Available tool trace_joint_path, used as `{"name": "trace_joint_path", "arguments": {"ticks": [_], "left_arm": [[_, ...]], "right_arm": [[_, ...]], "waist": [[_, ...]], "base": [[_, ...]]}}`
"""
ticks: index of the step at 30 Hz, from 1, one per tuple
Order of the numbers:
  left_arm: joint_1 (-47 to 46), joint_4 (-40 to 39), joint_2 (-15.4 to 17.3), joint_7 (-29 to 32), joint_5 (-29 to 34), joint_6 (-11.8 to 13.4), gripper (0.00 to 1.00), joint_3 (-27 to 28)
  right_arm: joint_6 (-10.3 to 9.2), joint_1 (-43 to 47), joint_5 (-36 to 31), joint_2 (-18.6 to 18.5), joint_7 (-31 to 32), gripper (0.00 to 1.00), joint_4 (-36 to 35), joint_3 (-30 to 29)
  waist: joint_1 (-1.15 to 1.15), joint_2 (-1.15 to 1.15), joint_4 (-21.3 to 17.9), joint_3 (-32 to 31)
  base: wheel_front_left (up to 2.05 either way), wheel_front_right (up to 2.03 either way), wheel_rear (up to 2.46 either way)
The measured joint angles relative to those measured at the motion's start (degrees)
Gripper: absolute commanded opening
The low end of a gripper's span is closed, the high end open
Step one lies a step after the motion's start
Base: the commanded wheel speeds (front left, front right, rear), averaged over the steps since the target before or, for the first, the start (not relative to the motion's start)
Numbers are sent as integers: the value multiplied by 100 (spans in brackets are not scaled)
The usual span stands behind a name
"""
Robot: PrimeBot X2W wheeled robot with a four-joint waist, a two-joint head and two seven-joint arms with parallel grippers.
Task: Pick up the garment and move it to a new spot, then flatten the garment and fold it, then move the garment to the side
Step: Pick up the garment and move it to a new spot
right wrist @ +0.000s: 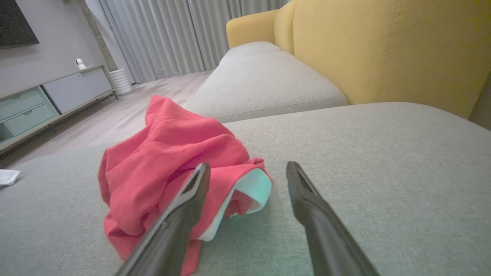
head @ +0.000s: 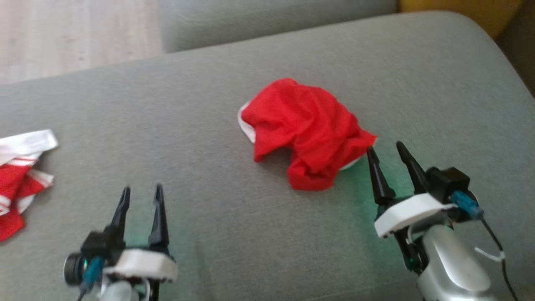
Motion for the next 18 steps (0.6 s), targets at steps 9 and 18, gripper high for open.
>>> {"name": "trace_joint_path", "arguments": {"ticks": [9, 18], "left_arm": [[847, -354, -43, 0, 132, -99, 100, 300], [815, -375, -52, 0, 15, -100, 100, 60]], "right_arm": [[0, 337, -56, 10, -1, 100, 43, -269], [0, 346, -129, 26, 0, 100, 157, -416]], "waist": [[-1, 0, 443, -346], [0, 0, 458, -312]], "base": [[0, 0, 0], [0, 0, 0]]}}
